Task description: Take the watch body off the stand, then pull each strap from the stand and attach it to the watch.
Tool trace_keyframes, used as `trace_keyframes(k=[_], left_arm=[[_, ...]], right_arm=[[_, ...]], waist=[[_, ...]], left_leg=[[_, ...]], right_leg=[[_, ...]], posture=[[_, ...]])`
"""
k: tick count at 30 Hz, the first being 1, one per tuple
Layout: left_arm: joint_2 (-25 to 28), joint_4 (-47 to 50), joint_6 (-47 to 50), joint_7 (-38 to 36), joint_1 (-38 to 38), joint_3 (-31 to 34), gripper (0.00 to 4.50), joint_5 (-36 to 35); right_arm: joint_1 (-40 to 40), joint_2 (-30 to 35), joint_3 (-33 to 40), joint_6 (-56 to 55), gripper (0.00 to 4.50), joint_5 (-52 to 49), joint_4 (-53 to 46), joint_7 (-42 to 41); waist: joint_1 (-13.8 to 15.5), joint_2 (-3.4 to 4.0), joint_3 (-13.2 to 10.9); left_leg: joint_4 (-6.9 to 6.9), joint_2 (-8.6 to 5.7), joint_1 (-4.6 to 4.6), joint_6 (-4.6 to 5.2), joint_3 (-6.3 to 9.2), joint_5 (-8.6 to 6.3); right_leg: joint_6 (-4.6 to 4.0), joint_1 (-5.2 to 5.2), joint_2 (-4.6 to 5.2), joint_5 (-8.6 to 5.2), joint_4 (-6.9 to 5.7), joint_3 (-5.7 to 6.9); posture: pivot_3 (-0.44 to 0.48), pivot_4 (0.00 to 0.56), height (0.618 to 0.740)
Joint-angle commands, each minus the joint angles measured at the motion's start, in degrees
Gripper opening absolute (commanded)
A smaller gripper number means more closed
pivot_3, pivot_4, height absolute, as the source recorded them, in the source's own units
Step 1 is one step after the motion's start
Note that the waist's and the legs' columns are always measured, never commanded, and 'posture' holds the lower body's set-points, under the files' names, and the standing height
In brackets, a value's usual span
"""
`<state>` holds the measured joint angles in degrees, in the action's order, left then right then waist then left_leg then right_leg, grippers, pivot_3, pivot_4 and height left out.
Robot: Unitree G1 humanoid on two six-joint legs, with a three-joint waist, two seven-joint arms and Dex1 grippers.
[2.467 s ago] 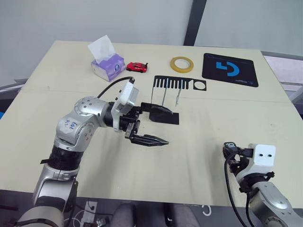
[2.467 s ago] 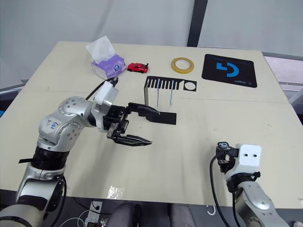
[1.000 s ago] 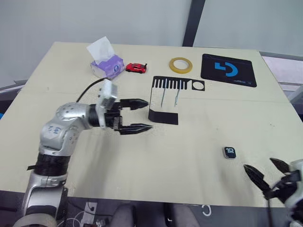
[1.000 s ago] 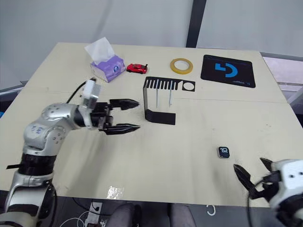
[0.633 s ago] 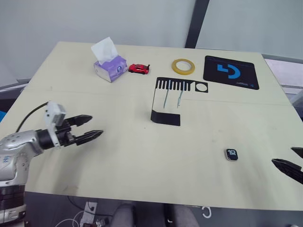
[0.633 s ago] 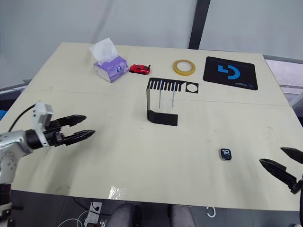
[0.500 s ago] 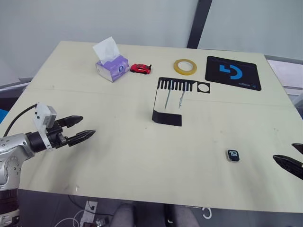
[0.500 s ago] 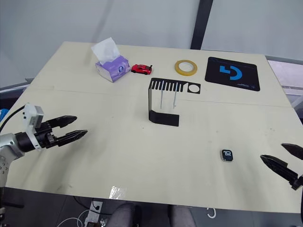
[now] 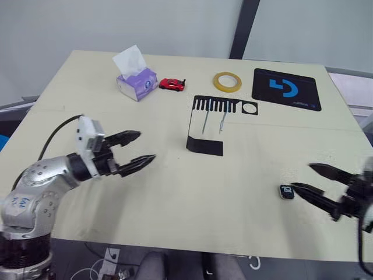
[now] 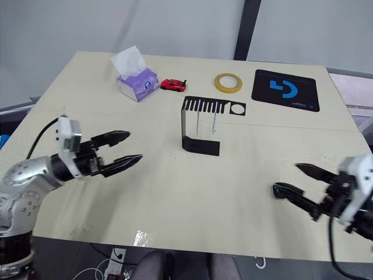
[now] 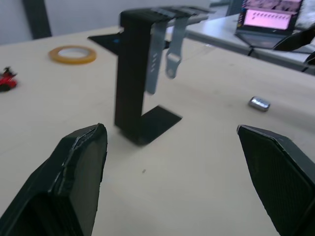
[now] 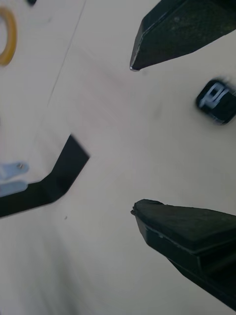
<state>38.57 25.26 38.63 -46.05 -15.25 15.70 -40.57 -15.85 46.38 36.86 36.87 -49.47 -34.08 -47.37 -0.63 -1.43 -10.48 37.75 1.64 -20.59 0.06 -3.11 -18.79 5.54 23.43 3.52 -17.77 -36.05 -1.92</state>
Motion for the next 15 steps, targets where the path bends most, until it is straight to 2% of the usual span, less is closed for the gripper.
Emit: trace_keyframes(k=[1,6,9,15], left_arm=[[-0.2,3.1,1.1,2.4,-2.1,-1.1,4.5,-1.7],[-2.0,1.9,-0.1,7.8,-4.9,-5.2,4.5,3.1],[-5.3,3.7,1.5,13.6,-5.5,-7.6,4.5,4.7],[-12.0,4.3,3.7,25.9,-7.8,-15.6,4.5,13.4]], right_arm=[[6.0,-1.6,-6.7,1.2,4.45,-1.5,-5.3,6.9],[13.3,-3.9,-14.7,2.7,4.45,-1.4,-8.5,13.5],[16.8,-4.7,-18.1,4.1,4.45,-3.3,-11.2,16.6],[20.3,-4.0,-19.8,6.5,4.45,-7.9,-12.7,20.5]], waist=[[-0.2,0.0,0.0],[-0.3,0.0,0.0],[-0.3,0.0,0.0],[0.3,-0.02,0.0]], left_leg=[[0.01,-0.02,0.01,-0.02,-0.01,0.01],[0.15,-0.05,0.0,-0.01,0.0,0.01],[0.19,-0.04,-0.06,0.02,0.01,0.0],[0.33,-0.05,-0.22,0.07,0.07,-0.03]], right_leg=[[0.0,0.0,-0.01,0.0,-0.01,-0.01],[0.01,-0.03,-0.04,0.0,-0.04,0.01],[0.05,-0.01,-0.03,0.02,-0.02,0.02],[0.14,0.02,-0.01,0.08,0.03,0.03]], posture=[[0.0,0.15,0.738],[0.0,0.15,0.738],[0.0,0.15,0.738],[0.0,0.15,0.738]])
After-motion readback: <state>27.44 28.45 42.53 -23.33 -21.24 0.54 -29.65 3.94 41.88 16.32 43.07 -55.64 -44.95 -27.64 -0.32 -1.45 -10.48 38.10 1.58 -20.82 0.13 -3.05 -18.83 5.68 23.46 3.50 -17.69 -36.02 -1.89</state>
